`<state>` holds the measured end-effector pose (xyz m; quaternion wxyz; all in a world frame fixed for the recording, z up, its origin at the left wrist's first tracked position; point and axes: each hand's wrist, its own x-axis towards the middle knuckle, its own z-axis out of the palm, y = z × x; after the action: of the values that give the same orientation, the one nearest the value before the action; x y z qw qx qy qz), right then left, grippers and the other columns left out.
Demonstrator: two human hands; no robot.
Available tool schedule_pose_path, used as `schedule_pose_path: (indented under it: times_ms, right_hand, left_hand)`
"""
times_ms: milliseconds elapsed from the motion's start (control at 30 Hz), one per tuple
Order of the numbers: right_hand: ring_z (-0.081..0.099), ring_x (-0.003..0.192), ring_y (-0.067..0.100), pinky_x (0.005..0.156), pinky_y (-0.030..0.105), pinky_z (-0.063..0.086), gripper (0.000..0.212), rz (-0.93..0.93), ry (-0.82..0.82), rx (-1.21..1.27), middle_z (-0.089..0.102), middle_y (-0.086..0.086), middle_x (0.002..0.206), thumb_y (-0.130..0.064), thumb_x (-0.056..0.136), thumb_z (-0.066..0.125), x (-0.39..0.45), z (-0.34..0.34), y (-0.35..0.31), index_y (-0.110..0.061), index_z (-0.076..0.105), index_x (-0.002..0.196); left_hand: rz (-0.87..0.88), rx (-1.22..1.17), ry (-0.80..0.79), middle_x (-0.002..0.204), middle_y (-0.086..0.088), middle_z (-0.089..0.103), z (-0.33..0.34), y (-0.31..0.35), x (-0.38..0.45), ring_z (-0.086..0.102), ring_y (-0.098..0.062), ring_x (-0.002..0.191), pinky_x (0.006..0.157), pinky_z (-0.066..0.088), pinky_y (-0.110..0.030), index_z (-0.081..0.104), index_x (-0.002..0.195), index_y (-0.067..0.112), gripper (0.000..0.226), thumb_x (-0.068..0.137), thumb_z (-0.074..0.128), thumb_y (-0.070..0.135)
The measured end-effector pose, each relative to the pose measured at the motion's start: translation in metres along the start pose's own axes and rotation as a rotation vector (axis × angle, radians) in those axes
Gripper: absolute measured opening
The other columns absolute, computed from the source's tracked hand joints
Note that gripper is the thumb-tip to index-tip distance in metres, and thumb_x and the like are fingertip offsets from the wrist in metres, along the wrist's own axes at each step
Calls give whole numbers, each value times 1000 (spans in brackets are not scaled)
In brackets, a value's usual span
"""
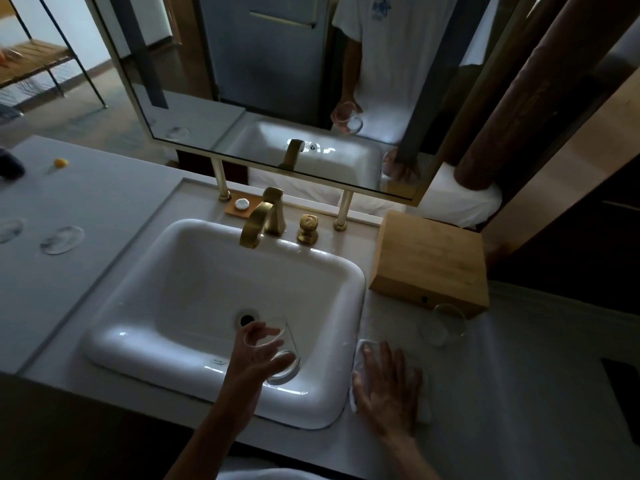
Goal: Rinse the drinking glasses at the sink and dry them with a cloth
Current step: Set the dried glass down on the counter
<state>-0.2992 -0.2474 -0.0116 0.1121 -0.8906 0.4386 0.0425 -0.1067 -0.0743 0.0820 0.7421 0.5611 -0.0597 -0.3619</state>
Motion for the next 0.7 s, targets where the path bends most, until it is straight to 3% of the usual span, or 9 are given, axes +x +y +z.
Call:
schedule_pose_path:
  times_ms: [133,233,333,367,433,467,533,600,700]
  right_hand:
    - [35,143,29,113,64,15,65,57,-32,-24,38,-1,156,-62,88,37,12,-2,1,-41,33,149]
    - [34,144,28,114,65,12,63,51,-28,-15,35,-2,158,-64,89,28,12,-1,3,-43,31,149]
    - [12,152,20,115,59,-1,70,98,-103,39,13,-10,164,-70,81,14,17,-13,5,-53,15,150]
    - [14,151,20,115,57,3,72,78,-91,92,17,-8,164,-70,80,14,19,-17,2,-51,20,149]
    - [44,138,26,110,41,32,67,55,-61,352,49,4,148,-68,84,29,22,-36,-4,-36,47,140]
    - [60,121,27,96,22,45,60,54,-72,551,63,8,132,-66,86,39,19,-56,-13,-28,57,130]
    - [71,92,18,70,4,48,71,5,-58,806,74,8,111,-80,80,43,19,-84,-28,-25,65,120]
    - [71,95,5,81,9,52,76,-93,-111,930,74,1,113,-87,71,45,20,-103,-44,-29,67,116]
    - [64,116,7,93,38,57,60,-193,-350,1087,64,-3,131,-68,76,64,16,-120,-71,-36,57,127]
  left_hand:
    - [-24,8,-7,114,-4,63,1,0,4,68,-22,106,80,57,-32,54,118,21,95,37,102,30]
    - [-66,-41,-32,114,-3,62,2,2,6,66,-25,106,79,58,-37,55,118,21,100,31,102,32]
    - [-143,-112,-78,118,-8,60,2,4,9,68,-25,99,85,57,-46,56,119,20,106,26,105,28]
    - [-171,-134,-93,121,-10,60,1,6,10,68,-26,99,86,57,-49,57,121,20,107,25,105,25]
    - [-224,-175,-121,124,-12,60,1,9,10,66,-30,105,84,59,-48,54,128,19,113,26,105,19]
    - [-242,-194,-139,125,-12,61,2,11,9,65,-32,107,82,60,-48,52,131,18,116,28,104,18]
    - [-267,-222,-177,123,-14,62,2,14,6,64,-33,108,82,60,-48,51,135,15,116,31,104,15]
    - [-281,-229,-213,122,-15,64,2,17,5,64,-34,109,84,58,-51,51,135,13,114,34,103,14]
    - [-271,-200,-282,134,-26,57,-1,21,1,58,-40,119,92,53,-56,47,140,8,107,48,99,9]
